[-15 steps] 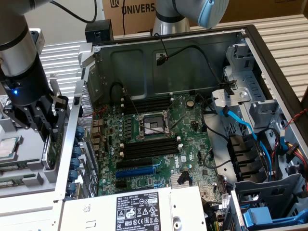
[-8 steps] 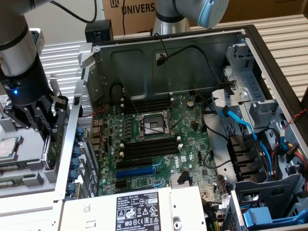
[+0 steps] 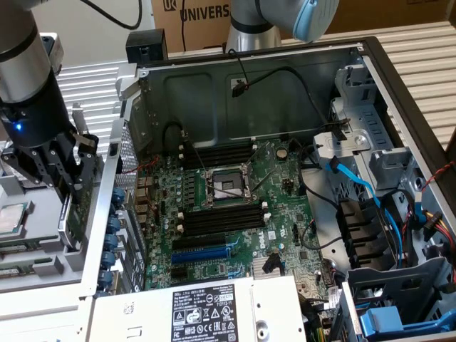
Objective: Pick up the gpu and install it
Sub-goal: 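Pick up the gpu and move the gpu toward the slot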
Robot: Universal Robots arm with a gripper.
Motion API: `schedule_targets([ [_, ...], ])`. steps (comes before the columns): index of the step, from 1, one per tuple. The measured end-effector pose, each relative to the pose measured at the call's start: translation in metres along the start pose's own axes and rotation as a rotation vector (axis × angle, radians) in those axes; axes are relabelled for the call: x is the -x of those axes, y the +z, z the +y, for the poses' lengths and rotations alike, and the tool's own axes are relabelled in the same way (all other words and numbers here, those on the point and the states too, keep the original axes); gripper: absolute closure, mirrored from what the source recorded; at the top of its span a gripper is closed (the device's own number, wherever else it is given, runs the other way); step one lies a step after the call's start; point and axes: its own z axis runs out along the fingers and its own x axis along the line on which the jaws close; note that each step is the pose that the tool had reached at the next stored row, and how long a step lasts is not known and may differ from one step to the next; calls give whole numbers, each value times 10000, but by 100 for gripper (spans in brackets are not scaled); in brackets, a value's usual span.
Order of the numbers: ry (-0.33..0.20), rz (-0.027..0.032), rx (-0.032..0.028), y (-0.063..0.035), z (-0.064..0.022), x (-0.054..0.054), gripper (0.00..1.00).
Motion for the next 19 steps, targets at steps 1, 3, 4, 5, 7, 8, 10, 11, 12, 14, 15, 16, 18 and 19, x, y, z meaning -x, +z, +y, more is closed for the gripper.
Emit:
schedule_targets([
  [1,0,-1,1,-22,2,-2,74],
  [3,0,0,0,-76,6,-5,74],
  [4,0,0,0,-111,9,-8,74],
  [5,0,0,0,-149,12,-10,74],
  [7,1,0,0,-228,19,-15,74],
  [8,1,-1,0,-269,23,-18,74],
  [10,1,-1,0,-359,30,-23,74],
  [11,1,0,0,-402,34,-26,74],
  [12,-1,0,-1,-451,37,-29,74],
  [14,0,0,0,-542,45,-35,74],
  [15,0,-1,0,-587,48,-38,74],
  [16,0,-1,0,-631,52,-40,74],
  [18,0,-1,0,-721,60,-46,74],
  [19,1,0,0,-767,63,-49,74],
])
